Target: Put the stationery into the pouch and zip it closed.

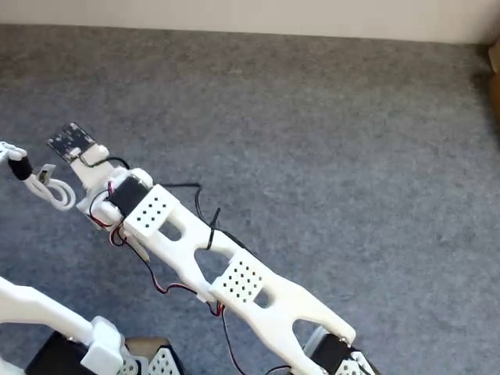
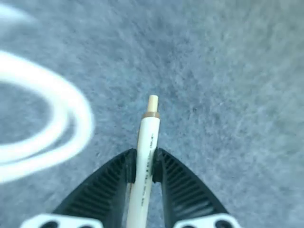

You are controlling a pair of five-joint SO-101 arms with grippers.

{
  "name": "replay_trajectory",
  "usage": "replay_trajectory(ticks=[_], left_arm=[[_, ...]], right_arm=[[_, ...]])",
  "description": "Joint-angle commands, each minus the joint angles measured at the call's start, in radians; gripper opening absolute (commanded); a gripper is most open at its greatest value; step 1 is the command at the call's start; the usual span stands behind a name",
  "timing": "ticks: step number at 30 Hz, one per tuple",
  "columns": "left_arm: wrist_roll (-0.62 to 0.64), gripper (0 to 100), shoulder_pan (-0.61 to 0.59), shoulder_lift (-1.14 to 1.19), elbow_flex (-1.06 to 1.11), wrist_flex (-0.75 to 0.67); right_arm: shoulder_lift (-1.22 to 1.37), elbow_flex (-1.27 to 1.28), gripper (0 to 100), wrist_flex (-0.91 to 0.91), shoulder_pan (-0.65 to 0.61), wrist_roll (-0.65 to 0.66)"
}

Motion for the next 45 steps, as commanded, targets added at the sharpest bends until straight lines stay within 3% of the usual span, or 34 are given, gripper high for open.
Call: replay_trajectory(ticks=[1, 11, 27, 36, 45], left_arm=[[-0.008, 1, 0.067, -0.021, -0.079, 0.026], [-0.005, 1, 0.275, -0.171, -0.090, 0.048], [0.002, 1, 0.630, -0.173, -0.084, 0.103], [0.031, 1, 0.894, -0.171, 0.070, 0.101], [0.029, 1, 0.938, -0.077, 0.071, 0.098]], right_arm=[[-0.039, -0.188, 0.5, 0.074, 0.001, 0.032], [-0.318, -0.231, 0.5, 0.217, 0.091, 0.029], [-0.800, -0.231, 0.5, 0.433, 0.099, 0.034], [-0.929, -0.229, 0.5, 0.440, 0.097, 0.032], [-1.035, -0.229, 0.5, 0.443, 0.097, 0.032]])
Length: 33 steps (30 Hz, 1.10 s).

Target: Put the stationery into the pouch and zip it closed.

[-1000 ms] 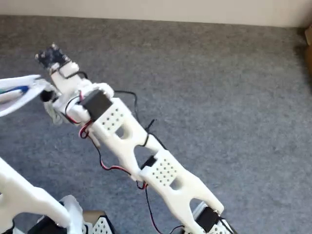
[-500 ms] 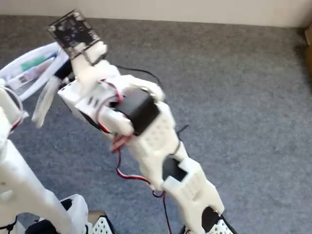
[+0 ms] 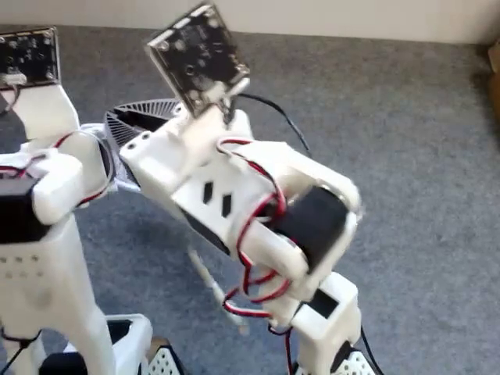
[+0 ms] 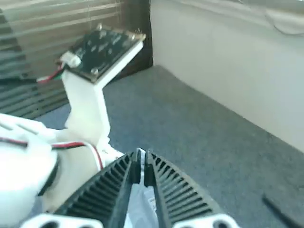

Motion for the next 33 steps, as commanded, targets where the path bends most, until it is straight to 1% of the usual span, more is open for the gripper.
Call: replay_trajectory(ticks=[1, 7, 12, 15, 19, 23, 26, 28, 33], left_arm=[[0.011, 1, 0.005, 0.076, -0.038, -0.002], [0.011, 1, 0.005, 0.176, -0.041, 0.000], [0.011, 1, 0.005, 0.211, -0.042, -0.003], [0.009, 1, -0.002, 0.209, -0.056, -0.005], [0.009, 1, -0.105, 0.209, -0.156, 0.002], [0.009, 1, -0.260, 0.209, -0.188, 0.003], [0.009, 1, -0.349, 0.209, -0.189, 0.003], [0.009, 1, -0.375, 0.208, -0.188, 0.003], [0.014, 1, -0.381, 0.208, -0.180, 0.003]], right_arm=[[-0.061, -0.119, 0.5, 0.016, 0.004, 0.011], [-0.059, -0.119, 0.5, 0.015, 0.004, 0.009], [-0.056, -0.119, 0.5, 0.013, 0.004, 0.006], [-0.058, -0.119, 0.5, 0.016, -0.028, 0.009], [-0.059, -0.104, 0.5, 0.018, -0.041, 0.009], [-0.081, 0.074, 0.5, 0.018, -0.039, 0.011], [-0.143, 0.294, 0.5, 0.018, -0.045, 0.011], [-0.216, 0.450, 0.5, 0.016, -0.047, 0.011], [-0.420, 0.840, 0.5, 0.013, -0.047, 0.014]])
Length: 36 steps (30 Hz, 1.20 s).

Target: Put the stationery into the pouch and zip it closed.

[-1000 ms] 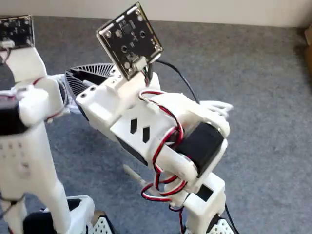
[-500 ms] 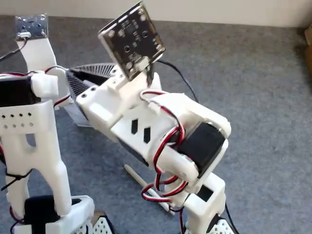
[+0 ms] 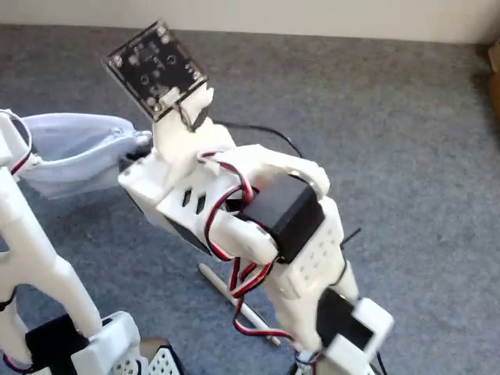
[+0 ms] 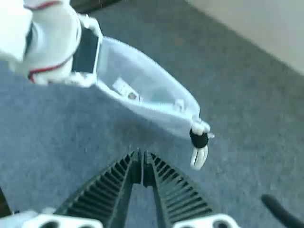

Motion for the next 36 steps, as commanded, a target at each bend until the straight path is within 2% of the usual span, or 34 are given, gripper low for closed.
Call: replay_trajectory(ticks=[1, 9, 18, 21, 28, 36], left_arm=[[0.017, 1, -0.007, -0.015, -0.053, 0.005], [0.018, 1, -0.008, -0.015, 0.038, 0.003], [0.017, 1, -0.013, -0.015, 0.140, 0.000], [0.014, 1, -0.065, -0.015, 0.160, -0.003], [0.012, 1, -0.131, -0.015, 0.162, -0.003], [0.012, 1, -0.131, -0.015, 0.203, -0.012]], right_arm=[[-0.185, 0.280, 0.5, 0.012, -0.012, 0.015], [-0.406, 0.773, 0.5, -0.062, -0.010, 0.048], [-0.567, 1.386, 1.1, -0.461, -0.036, 0.046], [-0.582, 1.549, 6.4, -0.568, -0.081, 0.046], [-0.498, 1.732, 9.5, -0.769, -0.114, 0.046], [-0.272, 1.735, 9.5, -0.837, -0.093, 0.051]])
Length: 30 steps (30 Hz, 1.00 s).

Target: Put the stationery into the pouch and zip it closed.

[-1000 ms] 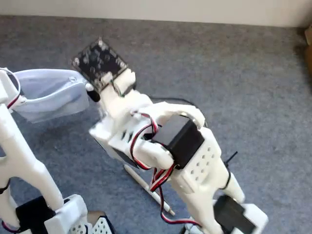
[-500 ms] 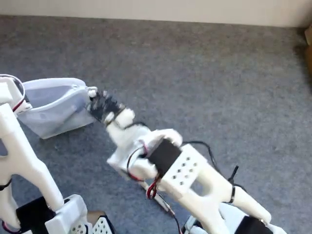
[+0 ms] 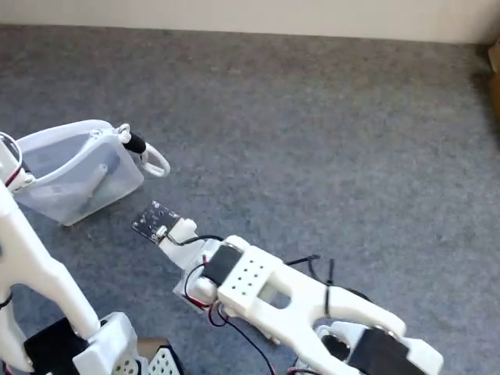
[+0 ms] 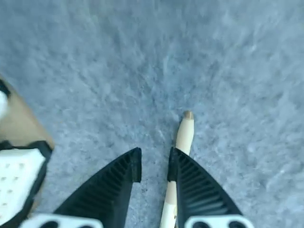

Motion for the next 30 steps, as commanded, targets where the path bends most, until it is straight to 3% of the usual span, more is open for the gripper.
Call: replay_trajectory(ticks=[1, 16, 20, 30], left_arm=[[0.008, 1, -0.022, -0.010, 0.005, -0.012], [0.008, 1, -0.022, -0.010, 0.007, -0.009], [0.008, 1, -0.021, -0.010, 0.007, -0.009], [0.008, 1, 0.015, -0.010, 0.004, -0.009]], right_arm=[[0.044, -0.013, 9.5, -0.051, 0.019, 0.018], [0.282, -0.133, 9.4, -0.068, 0.116, 0.025], [0.323, -0.143, 0.0, -0.021, 0.113, 0.138], [0.070, -0.137, 0.4, 0.134, 0.117, 0.149]])
